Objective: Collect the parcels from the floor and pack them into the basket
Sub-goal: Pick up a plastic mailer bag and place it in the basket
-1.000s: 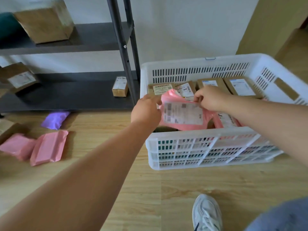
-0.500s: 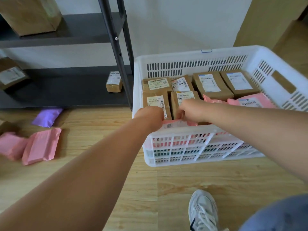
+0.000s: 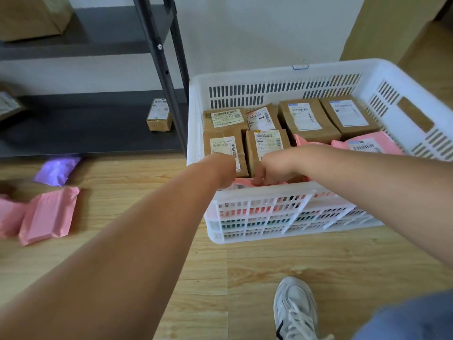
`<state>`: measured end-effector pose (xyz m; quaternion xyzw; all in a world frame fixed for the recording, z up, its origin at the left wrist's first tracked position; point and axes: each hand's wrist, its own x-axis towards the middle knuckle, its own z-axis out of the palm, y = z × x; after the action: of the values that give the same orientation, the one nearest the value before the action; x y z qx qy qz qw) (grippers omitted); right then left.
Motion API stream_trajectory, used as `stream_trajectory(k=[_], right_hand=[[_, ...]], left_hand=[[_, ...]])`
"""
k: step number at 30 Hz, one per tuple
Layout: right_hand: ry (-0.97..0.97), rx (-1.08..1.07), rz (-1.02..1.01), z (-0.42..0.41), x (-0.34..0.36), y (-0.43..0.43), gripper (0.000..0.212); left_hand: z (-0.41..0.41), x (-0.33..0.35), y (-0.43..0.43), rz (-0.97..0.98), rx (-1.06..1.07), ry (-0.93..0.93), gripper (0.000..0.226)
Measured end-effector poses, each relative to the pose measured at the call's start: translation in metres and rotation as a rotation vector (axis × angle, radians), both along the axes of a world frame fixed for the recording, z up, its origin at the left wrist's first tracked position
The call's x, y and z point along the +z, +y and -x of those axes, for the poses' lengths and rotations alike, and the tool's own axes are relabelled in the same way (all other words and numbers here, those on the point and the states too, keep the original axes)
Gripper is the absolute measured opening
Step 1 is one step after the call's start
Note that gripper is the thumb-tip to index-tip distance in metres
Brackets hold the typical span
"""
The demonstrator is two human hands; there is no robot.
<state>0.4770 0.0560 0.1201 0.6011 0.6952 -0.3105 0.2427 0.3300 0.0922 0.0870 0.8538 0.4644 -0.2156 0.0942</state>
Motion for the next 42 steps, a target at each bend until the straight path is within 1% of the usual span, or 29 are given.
stream_trajectory(k=[2,4,10,13,14,17,20,22,25,29,33,35,38,42], right_hand=[[-0.062,0.086,0.05,0.003,-0.002,0.001,0.038],[-0.09,0.114,0.087,0.007,-0.005,0.001,0.037],[-0.095,0.045,0.186,0.004,-0.014,0.006,0.038],[-0.085,0.015,0.207,0.003,-0.021,0.008,0.04],[-0.08,-0.002,0.211,0.004,-0.023,0.009,0.041],[-0.066,-0.036,0.251,0.006,-0.022,0.01,0.043],[-0.058,-0.03,0.285,0.005,-0.023,0.013,0.046],[-0.053,-0.027,0.307,0.003,-0.024,0.013,0.046],[-0.036,-0.017,0.337,0.001,-0.023,0.014,0.045],[0.0,-0.001,0.227,-0.001,-0.016,0.013,0.042],[0.065,-0.078,0.214,-0.006,-0.009,0.012,0.044],[0.031,-0.058,0.255,-0.004,-0.006,0.009,0.04],[-0.066,0.024,0.292,0.002,-0.005,0.002,0.04],[-0.125,0.064,0.294,0.005,-0.005,0.003,0.047]], left_hand=[[-0.002,-0.001,-0.001,0.038,-0.006,0.036,0.036],[-0.003,-0.003,-0.002,0.095,0.002,0.064,0.036],[-0.003,-0.005,-0.002,0.249,0.121,0.086,0.035],[-0.002,-0.013,0.001,0.342,0.281,0.065,0.051],[-0.002,-0.017,0.002,0.367,0.326,0.066,0.053],[-0.003,-0.021,0.006,0.423,0.391,0.09,0.045],[-0.003,-0.023,0.008,0.46,0.446,0.078,0.046],[-0.004,-0.022,0.006,0.443,0.443,0.063,0.044],[-0.003,-0.017,0.004,0.353,0.333,0.046,0.038],[-0.003,-0.002,-0.002,0.261,0.162,0.062,0.038],[-0.003,0.008,-0.005,0.178,0.108,0.043,0.032],[-0.003,0.008,-0.008,0.185,0.086,0.048,0.028],[-0.002,0.01,-0.012,0.248,0.134,0.057,0.033],[-0.003,0.015,-0.012,0.32,0.144,0.194,0.044]])
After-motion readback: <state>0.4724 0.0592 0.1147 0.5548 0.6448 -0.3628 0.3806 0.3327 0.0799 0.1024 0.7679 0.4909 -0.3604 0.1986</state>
